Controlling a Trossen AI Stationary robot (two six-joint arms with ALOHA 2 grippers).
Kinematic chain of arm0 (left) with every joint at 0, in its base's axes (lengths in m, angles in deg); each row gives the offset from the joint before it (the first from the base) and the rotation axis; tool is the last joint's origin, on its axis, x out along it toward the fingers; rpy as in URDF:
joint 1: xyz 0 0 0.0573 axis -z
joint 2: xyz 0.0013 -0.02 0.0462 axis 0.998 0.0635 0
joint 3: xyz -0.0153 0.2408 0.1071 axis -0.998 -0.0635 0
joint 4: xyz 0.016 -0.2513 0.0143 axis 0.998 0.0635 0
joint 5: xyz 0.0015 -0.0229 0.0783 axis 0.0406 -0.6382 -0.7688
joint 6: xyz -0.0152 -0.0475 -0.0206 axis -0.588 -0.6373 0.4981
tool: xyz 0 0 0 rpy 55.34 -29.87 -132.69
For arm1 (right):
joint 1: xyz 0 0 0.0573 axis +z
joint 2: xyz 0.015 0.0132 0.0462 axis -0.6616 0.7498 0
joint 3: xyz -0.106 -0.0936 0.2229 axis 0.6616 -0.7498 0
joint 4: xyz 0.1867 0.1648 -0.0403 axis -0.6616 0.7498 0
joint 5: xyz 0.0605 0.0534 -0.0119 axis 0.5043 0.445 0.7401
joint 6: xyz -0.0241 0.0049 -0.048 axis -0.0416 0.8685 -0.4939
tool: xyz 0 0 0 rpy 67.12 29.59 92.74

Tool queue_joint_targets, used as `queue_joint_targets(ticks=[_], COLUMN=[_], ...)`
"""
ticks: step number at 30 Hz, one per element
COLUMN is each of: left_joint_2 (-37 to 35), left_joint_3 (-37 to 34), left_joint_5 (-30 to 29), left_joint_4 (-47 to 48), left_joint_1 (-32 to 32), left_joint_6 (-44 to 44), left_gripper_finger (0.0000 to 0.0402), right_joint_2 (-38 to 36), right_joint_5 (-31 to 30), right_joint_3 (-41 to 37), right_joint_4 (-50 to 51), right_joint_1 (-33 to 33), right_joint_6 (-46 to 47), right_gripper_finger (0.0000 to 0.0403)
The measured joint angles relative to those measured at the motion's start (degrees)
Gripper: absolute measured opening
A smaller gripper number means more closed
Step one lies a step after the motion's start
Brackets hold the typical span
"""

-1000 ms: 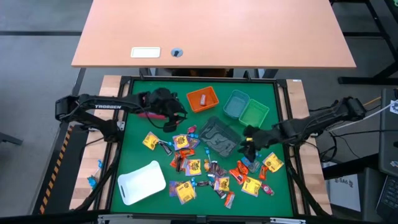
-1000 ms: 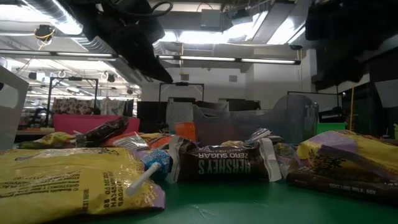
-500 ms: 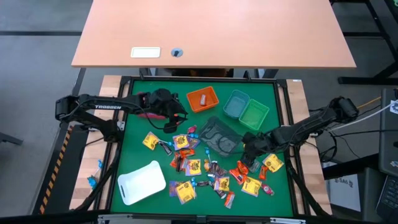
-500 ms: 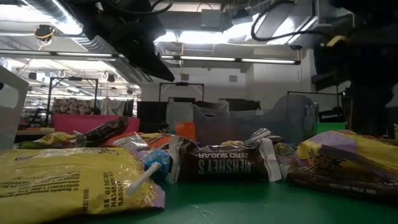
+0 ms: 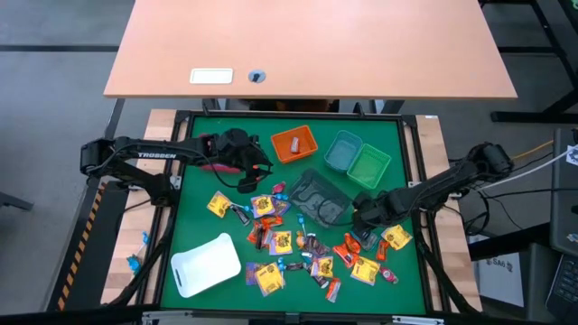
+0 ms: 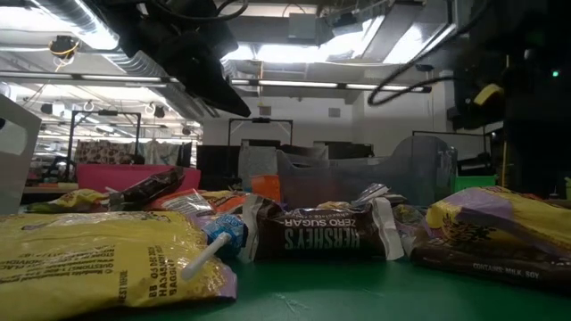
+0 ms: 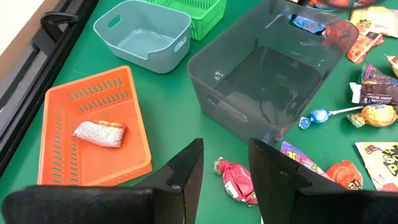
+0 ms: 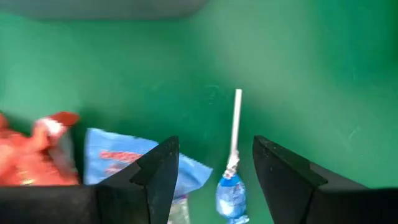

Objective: Sort candy
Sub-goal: Put the blue lollipop into the blue bin

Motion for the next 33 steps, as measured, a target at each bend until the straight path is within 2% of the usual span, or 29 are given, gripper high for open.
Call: queue_joint_targets(ticks=[5, 8, 17, 19, 24, 28, 33], left_joint_2=[0.0, 0.0, 0.0, 0.0, 0.0, 0.02, 0.02], left_joint_3=[0.0, 0.0, 0.0, 0.0, 0.0, 0.0, 0.0], left_joint_5=[0.0, 0.0, 0.02, 0.02, 0.02, -1.21, -4.02], left_joint_4=[0.02, 0.02, 0.02, 0.02, 0.02, 0.04, 0.03], left_joint_1=[0.0, 0.0, 0.0, 0.0, 0.0, 0.0, 0.0], left_joint_6=[0.03, 0.01, 0.0, -0.01, -0.01, 0.02, 0.03], left_gripper_finger=[0.0116, 0.0116, 0.0116, 0.0116, 0.0116, 0.0116, 0.0116], right_joint_2=[4.54, 6.12, 6.26, 6.08, 4.64, 3.24, 3.09], right_joint_5=[0.07, 1.51, 2.6, 2.56, 2.53, 2.52, 1.77], right_joint_3=[0.2, 0.28, 0.24, 0.21, 0.78, 2.38, 6.29], right_joint_4=[-0.08, -0.19, -0.88, -0.66, -0.16, 1.61, 10.14], right_joint_1=[-0.02, -0.02, -0.02, -0.02, -0.02, -0.02, -0.02], right_joint_6=[0.01, 0.03, -0.01, -0.03, -0.32, -1.91, -3.04], right_gripper_finger=[0.0202, 0.018, 0.0028, 0.0009, 0.0021, 0.0007, 0.0009])
